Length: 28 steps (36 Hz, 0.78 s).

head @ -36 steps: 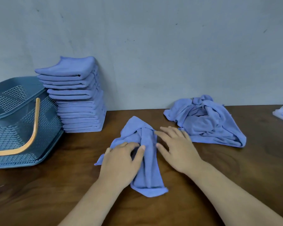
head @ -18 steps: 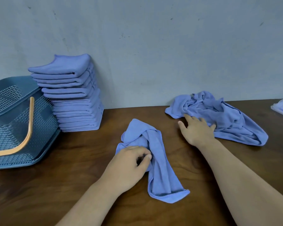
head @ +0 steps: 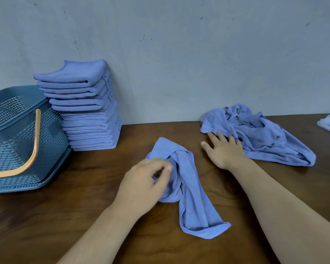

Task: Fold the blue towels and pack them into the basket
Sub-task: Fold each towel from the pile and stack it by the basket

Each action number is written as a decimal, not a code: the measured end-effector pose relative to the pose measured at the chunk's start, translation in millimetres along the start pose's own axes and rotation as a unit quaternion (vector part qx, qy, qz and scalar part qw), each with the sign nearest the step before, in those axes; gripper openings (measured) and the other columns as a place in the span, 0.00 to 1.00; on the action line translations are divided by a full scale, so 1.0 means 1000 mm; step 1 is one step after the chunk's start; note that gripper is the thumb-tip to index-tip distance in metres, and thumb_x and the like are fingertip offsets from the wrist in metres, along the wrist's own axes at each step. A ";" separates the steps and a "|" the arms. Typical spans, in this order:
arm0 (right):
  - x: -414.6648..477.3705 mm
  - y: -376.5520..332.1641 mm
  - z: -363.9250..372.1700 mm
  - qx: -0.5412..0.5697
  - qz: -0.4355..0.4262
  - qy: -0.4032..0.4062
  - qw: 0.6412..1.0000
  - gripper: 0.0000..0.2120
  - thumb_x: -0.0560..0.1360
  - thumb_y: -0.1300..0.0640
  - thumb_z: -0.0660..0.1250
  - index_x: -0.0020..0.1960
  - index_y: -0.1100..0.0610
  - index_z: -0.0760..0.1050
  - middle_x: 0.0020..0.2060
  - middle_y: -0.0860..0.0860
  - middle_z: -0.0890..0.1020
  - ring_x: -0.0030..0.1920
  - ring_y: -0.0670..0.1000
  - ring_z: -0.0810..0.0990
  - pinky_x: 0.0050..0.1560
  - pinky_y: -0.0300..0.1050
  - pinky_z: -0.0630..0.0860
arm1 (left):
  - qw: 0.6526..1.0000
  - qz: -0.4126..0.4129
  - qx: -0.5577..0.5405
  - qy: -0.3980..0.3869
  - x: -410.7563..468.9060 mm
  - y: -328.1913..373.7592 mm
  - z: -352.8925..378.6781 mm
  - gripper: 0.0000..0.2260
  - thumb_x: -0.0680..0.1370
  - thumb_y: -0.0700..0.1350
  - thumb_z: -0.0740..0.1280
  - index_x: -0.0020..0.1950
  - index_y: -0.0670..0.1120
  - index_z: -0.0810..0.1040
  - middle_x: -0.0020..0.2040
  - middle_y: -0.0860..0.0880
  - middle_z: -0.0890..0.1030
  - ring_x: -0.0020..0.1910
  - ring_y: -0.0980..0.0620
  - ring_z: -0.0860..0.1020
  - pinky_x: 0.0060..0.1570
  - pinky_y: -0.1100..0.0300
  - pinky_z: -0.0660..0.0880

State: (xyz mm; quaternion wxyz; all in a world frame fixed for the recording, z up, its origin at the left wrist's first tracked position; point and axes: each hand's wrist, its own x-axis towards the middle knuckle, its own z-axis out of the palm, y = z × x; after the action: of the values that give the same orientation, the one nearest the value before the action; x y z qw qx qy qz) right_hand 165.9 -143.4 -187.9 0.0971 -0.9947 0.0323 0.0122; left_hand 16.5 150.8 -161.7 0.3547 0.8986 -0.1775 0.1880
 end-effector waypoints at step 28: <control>-0.074 -0.087 -0.062 0.125 -0.381 -0.146 0.905 0.19 0.78 0.40 0.73 0.41 0.55 0.77 0.35 0.54 0.76 0.35 0.52 0.72 0.38 0.50 0.68 | 0.968 -0.126 -0.216 0.017 0.014 -0.019 -0.005 0.03 0.82 0.48 0.72 0.54 0.56 0.81 0.46 0.52 0.86 0.48 0.53 0.84 0.49 0.56 0.77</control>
State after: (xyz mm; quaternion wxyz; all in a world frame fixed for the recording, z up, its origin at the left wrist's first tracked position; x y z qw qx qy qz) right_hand 99.3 -65.8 -107.8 0.2214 -0.8983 -0.3618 0.1148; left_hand 36.0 165.3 -163.1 0.5642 0.8124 -0.0935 0.1140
